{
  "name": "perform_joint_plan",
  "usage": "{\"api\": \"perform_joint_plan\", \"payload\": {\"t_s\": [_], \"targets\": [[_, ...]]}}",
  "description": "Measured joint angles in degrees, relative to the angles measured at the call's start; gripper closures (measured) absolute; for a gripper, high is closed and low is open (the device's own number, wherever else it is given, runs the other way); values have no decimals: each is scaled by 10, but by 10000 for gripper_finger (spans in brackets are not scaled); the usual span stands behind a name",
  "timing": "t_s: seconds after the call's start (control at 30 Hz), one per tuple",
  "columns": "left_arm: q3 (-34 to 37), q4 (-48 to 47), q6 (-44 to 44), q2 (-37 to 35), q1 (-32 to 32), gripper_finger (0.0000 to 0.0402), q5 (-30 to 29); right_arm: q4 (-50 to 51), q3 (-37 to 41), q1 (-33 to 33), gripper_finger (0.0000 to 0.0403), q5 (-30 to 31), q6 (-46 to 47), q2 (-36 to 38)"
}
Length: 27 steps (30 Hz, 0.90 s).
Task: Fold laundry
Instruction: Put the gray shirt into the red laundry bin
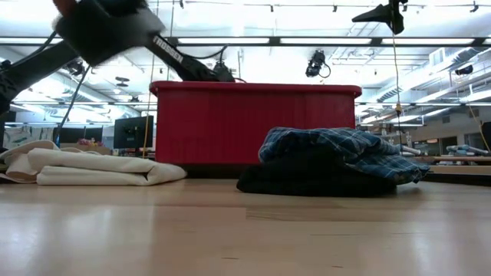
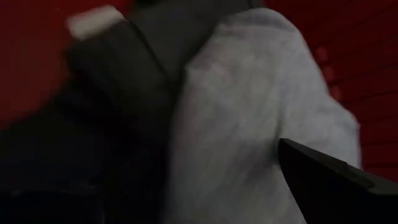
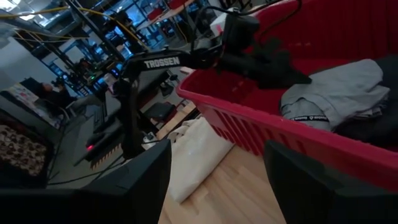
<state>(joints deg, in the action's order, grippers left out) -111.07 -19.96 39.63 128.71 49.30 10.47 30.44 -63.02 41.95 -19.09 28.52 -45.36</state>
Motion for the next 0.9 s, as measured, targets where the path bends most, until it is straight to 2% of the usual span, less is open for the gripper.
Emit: {"api": "perform_joint_plan", "payload": {"t_s": [0.17, 0.4, 0.6, 0.9], "targets": [[1, -26, -60, -28, 0, 56, -57, -3, 0, 0, 141, 10, -1, 0], [1, -10, -173, -84, -9, 56, -142, -5, 0, 0, 141, 10, -1, 0], [0, 102, -242, -100, -39, 56, -128, -5, 0, 0, 141, 10, -2, 0], [0, 249, -204, -22, -68, 56, -129, -8, 0, 0, 141, 10, 7, 0]]}}
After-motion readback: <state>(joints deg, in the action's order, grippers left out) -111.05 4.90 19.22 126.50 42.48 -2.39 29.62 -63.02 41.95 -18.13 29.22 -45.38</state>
